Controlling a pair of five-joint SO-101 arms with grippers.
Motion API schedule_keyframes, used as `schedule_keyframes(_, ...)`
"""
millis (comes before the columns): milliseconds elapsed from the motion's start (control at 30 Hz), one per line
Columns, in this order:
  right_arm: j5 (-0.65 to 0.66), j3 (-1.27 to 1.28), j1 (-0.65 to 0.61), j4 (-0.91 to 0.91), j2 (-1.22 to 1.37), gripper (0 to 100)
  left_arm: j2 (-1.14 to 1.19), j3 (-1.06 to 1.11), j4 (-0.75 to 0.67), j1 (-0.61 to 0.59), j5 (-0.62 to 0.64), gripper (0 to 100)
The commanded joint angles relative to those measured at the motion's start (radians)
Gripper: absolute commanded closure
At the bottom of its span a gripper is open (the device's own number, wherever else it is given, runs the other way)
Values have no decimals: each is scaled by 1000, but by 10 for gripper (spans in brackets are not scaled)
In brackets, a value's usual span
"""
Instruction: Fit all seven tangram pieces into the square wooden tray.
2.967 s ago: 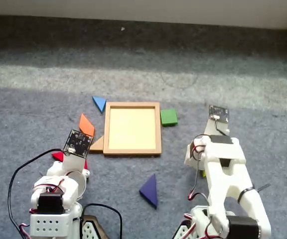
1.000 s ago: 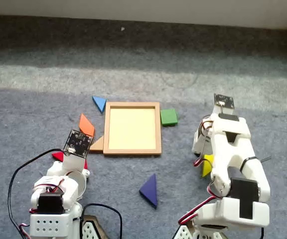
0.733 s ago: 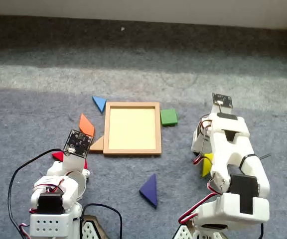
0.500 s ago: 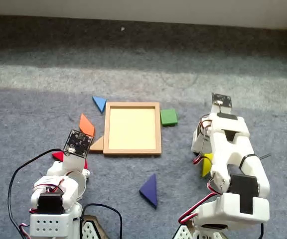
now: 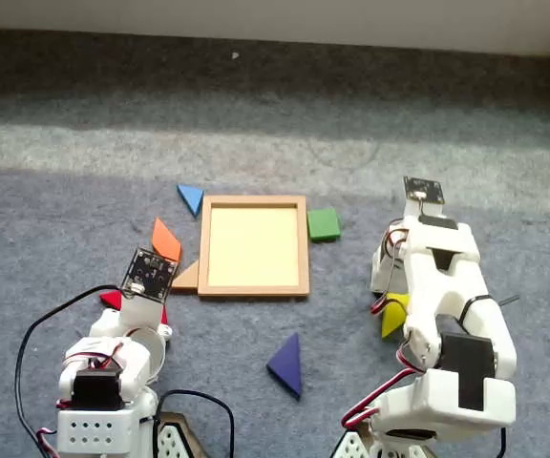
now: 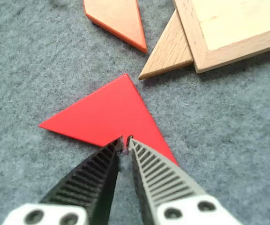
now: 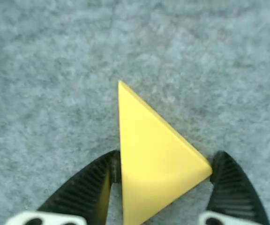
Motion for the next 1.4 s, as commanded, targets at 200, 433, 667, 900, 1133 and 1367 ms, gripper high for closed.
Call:
schedule_keyframes(200, 8, -22, 4, 47, -102, 773, -5, 19, 2, 7, -6, 953)
schedule_keyframes(433, 2, -21, -62, 156, -367, 773, -5, 19, 2, 7, -6, 953)
schedule_keyframes(667, -91, -22, -203, 162, -472, 773, -5, 19, 2, 7, -6, 953)
schedule_keyframes(900, -233, -108, -453, 154, -397, 773, -5, 19, 2, 7, -6, 953)
schedule_keyframes(1133, -319, -387, -607, 156, -162, 773, -5, 19, 2, 7, -6, 953)
schedule_keyframes(1367, -364, -677, -684, 160, 154, 773, -5, 19, 2, 7, -6, 953)
